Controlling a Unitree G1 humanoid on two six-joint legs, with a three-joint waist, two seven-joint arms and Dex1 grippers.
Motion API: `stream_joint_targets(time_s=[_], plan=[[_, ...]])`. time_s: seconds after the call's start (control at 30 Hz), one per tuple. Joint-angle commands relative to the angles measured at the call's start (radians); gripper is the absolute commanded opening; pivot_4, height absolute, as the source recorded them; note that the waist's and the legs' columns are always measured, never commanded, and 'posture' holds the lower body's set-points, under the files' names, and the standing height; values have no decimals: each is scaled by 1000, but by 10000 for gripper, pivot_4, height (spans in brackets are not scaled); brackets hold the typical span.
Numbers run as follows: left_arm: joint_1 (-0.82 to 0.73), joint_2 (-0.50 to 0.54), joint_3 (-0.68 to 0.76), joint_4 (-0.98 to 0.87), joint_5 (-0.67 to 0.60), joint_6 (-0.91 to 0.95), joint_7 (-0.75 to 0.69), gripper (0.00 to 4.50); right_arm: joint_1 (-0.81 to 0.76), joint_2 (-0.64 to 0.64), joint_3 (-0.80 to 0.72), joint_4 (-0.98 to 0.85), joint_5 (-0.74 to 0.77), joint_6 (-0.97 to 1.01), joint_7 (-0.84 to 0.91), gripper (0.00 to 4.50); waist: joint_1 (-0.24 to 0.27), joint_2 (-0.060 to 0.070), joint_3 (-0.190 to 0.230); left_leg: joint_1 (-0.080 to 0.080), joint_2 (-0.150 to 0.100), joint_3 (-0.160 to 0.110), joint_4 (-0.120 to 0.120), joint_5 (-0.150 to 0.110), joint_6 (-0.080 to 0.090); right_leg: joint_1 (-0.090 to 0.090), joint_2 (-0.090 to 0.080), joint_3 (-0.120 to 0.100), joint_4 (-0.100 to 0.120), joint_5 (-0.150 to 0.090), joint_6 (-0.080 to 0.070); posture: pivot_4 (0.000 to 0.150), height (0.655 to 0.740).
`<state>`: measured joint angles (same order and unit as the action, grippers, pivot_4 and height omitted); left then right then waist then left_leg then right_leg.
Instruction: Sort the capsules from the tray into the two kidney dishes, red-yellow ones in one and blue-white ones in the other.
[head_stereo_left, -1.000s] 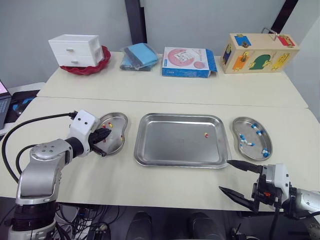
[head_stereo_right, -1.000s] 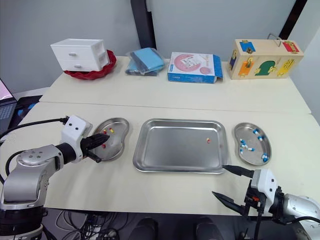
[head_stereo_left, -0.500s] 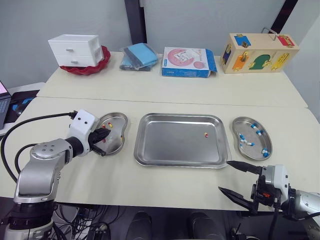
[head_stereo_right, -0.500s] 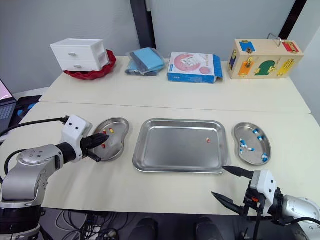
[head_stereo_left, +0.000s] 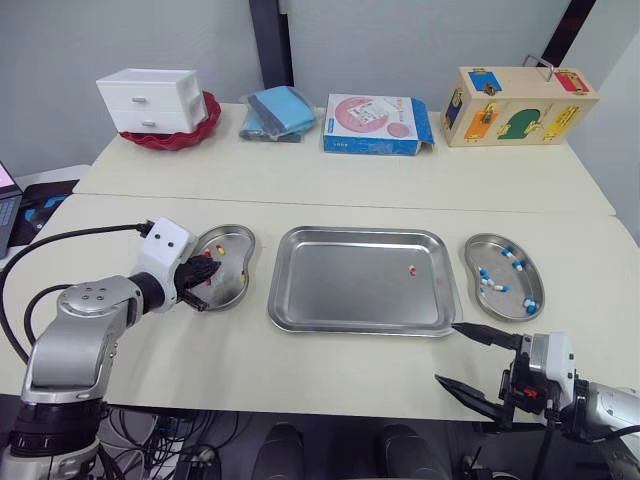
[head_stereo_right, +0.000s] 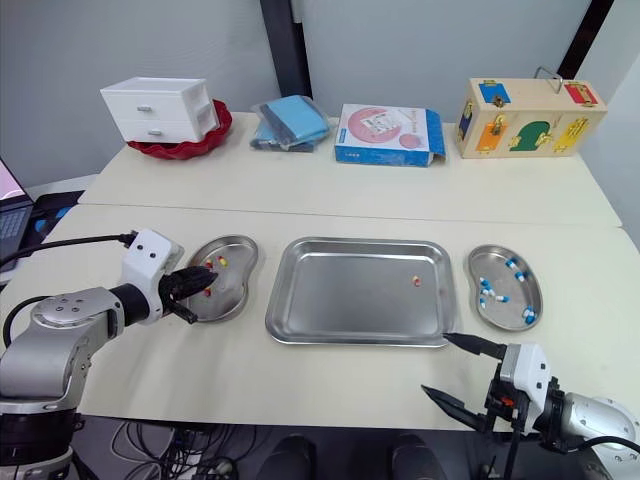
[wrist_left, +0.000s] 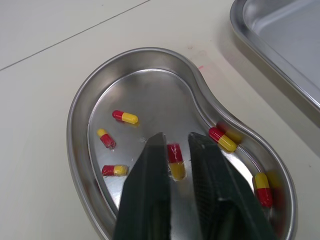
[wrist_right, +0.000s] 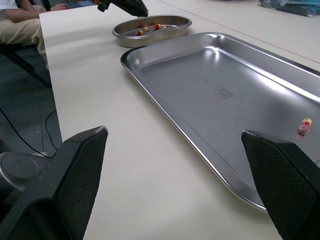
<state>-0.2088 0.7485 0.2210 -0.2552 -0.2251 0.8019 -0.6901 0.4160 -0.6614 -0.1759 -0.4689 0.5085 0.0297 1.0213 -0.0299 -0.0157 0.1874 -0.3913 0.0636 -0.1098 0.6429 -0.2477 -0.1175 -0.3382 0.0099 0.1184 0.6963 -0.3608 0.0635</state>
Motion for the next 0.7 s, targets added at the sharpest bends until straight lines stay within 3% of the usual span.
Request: stream_joint_targets(time_s=[0.03, 0.3, 0.7], plan=[[-18, 19, -6, -2, -7, -6, 4, 20180, -3, 5, -11, -1, 2, -31, 10, 45000, 0, 0, 0, 0, 0, 0, 0, 0, 0, 0, 0, 0, 0, 0, 0, 1500, 7400], [-19, 20, -8, 9, -11, -19, 8, 44902, -6, 4, -6, -1, -3, -28, 8, 45000, 0, 0, 0, 0, 0, 0, 0, 0, 0, 0, 0, 0, 0, 0, 0, 1500, 7400], [8, 33, 51, 24, -46, -82, -14, 44902, 14, -33, -75, -34, 52, 72, -24, 45000, 0, 0, 0, 0, 0, 0, 0, 0, 0, 0, 0, 0, 0, 0, 0, 1500, 7400]])
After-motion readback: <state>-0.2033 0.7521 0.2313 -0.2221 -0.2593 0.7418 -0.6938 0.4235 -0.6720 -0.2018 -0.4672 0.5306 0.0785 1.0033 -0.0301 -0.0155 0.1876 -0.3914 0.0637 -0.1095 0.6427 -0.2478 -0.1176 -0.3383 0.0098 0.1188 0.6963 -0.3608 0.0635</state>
